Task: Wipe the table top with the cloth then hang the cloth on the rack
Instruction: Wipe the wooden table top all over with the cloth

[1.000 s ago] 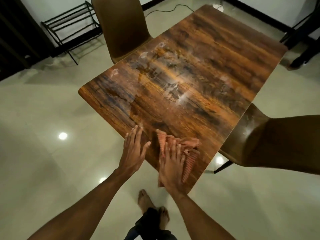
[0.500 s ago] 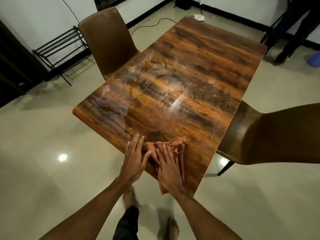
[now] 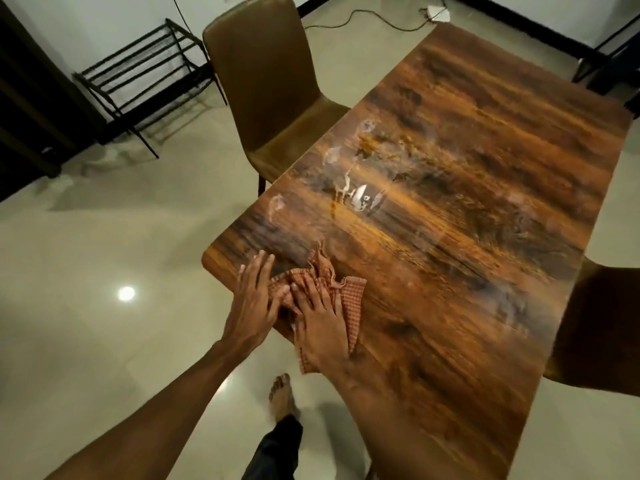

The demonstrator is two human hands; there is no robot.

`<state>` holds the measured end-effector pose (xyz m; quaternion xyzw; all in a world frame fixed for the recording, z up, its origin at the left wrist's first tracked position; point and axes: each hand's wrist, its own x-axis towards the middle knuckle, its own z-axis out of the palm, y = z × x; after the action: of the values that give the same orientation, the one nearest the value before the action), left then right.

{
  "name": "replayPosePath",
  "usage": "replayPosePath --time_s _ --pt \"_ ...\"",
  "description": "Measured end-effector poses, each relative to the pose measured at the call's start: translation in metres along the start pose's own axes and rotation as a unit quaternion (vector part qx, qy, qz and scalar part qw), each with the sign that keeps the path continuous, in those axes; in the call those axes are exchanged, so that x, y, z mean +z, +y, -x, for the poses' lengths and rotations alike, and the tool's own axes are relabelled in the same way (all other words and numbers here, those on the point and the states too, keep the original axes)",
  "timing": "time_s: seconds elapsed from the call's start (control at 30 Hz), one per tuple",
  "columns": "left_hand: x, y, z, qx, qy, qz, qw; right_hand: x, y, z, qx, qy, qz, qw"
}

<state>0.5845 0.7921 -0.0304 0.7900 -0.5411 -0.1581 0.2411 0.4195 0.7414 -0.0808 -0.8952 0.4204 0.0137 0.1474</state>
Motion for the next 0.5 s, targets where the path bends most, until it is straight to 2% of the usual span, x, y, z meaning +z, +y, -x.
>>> replayPosePath --time_s 0.07,0.17,0.2,0.27,0.33,0.4,0.43,0.5 --pt "-0.013 -0.019 -0.016 -0.014 0.005 0.003 1.000 -0.016 0.020 -0.014 0.045 0.020 -0.012 0.999" --pt "-0.022 -0.038 -0.032 -0.031 0.013 0.021 0.999 -0.053 0.035 -0.029 0.204 0.069 -0.080 0.973" --pt "-0.025 -0.043 -0.037 -0.039 0.016 0.030 0.999 -0.061 0.019 -0.039 0.226 0.067 -0.081 0.968" --pt "-0.028 -0.052 -0.042 -0.052 0.020 0.035 0.998 -0.058 -0.028 -0.060 0.173 0.067 -0.032 0.982" --pt "-0.030 -0.061 -0.045 -0.056 0.023 0.033 0.998 -0.038 -0.069 -0.077 0.032 0.024 -0.017 0.999" --pt "-0.033 -0.072 -0.048 -0.067 0.023 0.042 0.997 -0.020 -0.076 -0.099 -0.063 -0.021 -0.003 0.998" --pt "-0.036 -0.078 -0.051 -0.073 0.024 0.044 0.996 -0.022 -0.068 -0.115 -0.063 -0.030 0.001 0.998" --pt "-0.040 -0.084 -0.056 -0.080 0.029 0.042 0.995 -0.031 -0.040 -0.142 0.006 -0.016 -0.011 1.000"
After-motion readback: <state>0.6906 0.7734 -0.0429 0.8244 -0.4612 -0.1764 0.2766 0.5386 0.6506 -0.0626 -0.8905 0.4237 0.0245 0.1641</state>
